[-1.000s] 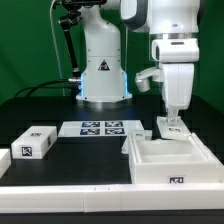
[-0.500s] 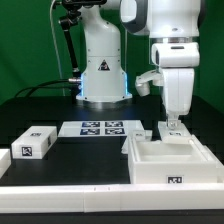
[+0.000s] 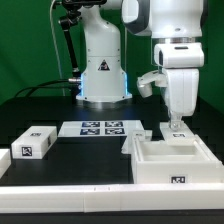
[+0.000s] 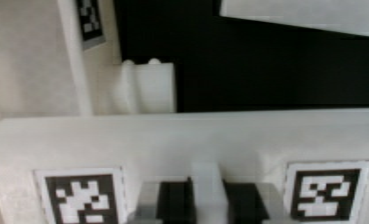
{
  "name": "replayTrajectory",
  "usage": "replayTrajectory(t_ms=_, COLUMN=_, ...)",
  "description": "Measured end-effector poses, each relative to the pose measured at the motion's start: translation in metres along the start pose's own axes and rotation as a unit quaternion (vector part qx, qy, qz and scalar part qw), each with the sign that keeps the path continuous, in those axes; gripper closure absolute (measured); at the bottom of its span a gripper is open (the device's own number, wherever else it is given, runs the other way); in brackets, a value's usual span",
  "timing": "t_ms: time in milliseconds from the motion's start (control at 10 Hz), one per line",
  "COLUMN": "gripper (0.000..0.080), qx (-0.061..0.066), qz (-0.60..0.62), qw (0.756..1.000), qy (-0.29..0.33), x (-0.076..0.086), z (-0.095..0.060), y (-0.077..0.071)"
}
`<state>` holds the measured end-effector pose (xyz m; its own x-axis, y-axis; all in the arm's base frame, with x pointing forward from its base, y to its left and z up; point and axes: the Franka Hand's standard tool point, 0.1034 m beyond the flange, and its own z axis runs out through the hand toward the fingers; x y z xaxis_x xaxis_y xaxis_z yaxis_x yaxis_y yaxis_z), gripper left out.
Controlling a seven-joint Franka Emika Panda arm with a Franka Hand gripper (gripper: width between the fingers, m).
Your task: Assemble cabinet
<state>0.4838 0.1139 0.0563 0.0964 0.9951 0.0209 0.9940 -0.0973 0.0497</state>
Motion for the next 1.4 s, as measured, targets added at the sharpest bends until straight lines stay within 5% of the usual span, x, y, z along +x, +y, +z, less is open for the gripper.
replayTrajectory(t_ms=300, gripper=0.0729, qx=0.0, qz=-0.001, qw=1.0, qy=0.0, x=0.0, z=0.0, y=0.001)
replayTrajectory(t_ms=700, gripper=0.0729, qx=0.004, qz=-0.003, qw=1.0, qy=-0.004, x=0.0, z=0.0, y=0.025)
replayTrajectory(t_ms=1400, gripper=0.0729, qx=-0.008, qz=0.008, qw=1.0, qy=0.001, x=0.001, z=0.0, y=0.061)
